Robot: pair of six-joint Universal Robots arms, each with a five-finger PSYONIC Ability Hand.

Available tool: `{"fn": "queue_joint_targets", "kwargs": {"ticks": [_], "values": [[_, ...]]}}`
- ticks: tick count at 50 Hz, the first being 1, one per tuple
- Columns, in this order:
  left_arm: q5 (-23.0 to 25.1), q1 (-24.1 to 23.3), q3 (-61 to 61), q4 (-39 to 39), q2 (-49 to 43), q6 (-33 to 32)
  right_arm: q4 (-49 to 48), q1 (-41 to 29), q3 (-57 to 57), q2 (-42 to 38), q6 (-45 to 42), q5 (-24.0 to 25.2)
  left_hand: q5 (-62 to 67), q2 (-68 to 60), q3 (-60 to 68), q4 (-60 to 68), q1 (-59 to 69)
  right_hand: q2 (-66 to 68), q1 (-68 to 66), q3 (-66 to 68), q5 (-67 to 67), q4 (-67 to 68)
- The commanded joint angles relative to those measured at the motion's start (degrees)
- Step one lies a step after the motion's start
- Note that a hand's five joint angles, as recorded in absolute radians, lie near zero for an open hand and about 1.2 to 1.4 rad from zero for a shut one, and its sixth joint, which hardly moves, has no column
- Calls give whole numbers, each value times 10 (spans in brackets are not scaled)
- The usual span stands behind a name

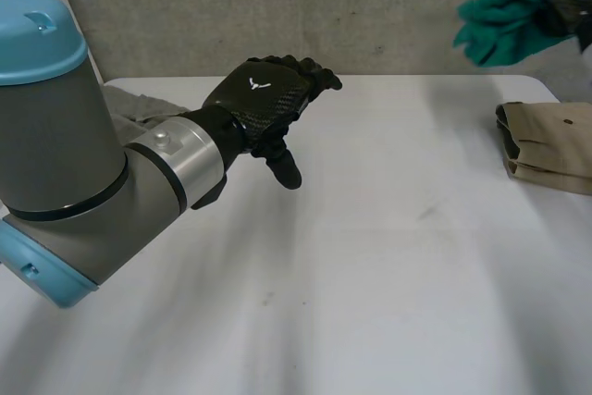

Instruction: Fold the laundry.

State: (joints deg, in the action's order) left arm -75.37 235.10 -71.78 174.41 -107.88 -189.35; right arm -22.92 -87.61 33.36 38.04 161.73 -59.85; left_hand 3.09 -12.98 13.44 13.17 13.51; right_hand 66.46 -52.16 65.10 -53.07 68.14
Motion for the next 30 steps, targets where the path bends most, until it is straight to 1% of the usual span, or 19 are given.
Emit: {"fn": "queue_joint_targets", "kwargs": {"ticks": [1, 2, 7, 10, 13, 14, 17, 18, 19, 21, 22, 25, 26, 29, 30], "values": [[-2, -2, 1, 2, 6, 15, 33, 80, -62, -79, 3, 37, 17, -18, 13, 16, 12, 135, -278, 149, -169, 119], [-2, -2, 1, 3, 6, 15, 38, 95, -62, -93, 3, 57, 17, -18, 13, 16, 12, 135, -278, 149, -169, 119], [-2, -3, 1, 9, 6, 16, 53, 135, -44, -132, -3, 114, 17, -18, 13, 16, 12, 135, -278, 149, -169, 119], [-2, -5, 1, 9, 7, 17, 68, 169, -13, -147, -24, 149, 15, -16, 11, 14, 11, 135, -278, 149, -169, 119], [-1, -7, -2, 9, 7, 18, 75, 188, 10, -151, -56, 168, 13, -14, 10, 12, 9, 135, -278, 149, -169, 119], [-1, -7, -1, 9, 7, 18, 82, 195, 26, -150, -83, 177, 13, -14, 10, 12, 9, 135, -278, 149, -169, 119], [-1, -7, -4, 10, 7, 18, 98, 205, 42, -146, -116, 179, 13, -14, 10, 12, 9, 135, -278, 149, -169, 119], [-1, -7, -4, 9, 7, 18, 117, 211, 50, -140, -135, 178, 13, -14, 10, 12, 9, 135, -278, 149, -169, 119], [-1, -7, -4, 10, 7, 18, 131, 213, 54, -137, -145, 177, 13, -14, 10, 12, 9, -6, -137, 8, -28, -22], [-1, -7, -5, 9, 7, 18, 160, 213, 57, -127, -163, 175, 15, -16, 11, 14, 11, -335, 192, -322, 301, -352], [-1, -7, -6, 9, 7, 18, 188, 213, 54, -119, -185, 171, 15, -16, 11, 14, 11, -565, 422, -551, 531, -581], [-1, -8, -7, 10, 8, 18, 223, 213, 50, -109, -227, 159, 15, -16, 11, 14, 11, -565, 422, -551, 531, -581], [-1, -8, -7, 9, 9, 18, 241, 213, 50, -99, -257, 146, 17, -18, 13, 16, 12, -565, 422, -551, 531, -581], [-1, -8, -10, 9, 12, 18, 265, 217, 49, -73, -300, 121, 15, -16, 11, 14, 11, -565, 422, -551, 531, -581], [-1, -8, -10, 9, 12, 18, 277, 219, 50, -53, -322, 103, 17, -18, 13, 16, 12, -565, 422, -551, 531, -581]]}}
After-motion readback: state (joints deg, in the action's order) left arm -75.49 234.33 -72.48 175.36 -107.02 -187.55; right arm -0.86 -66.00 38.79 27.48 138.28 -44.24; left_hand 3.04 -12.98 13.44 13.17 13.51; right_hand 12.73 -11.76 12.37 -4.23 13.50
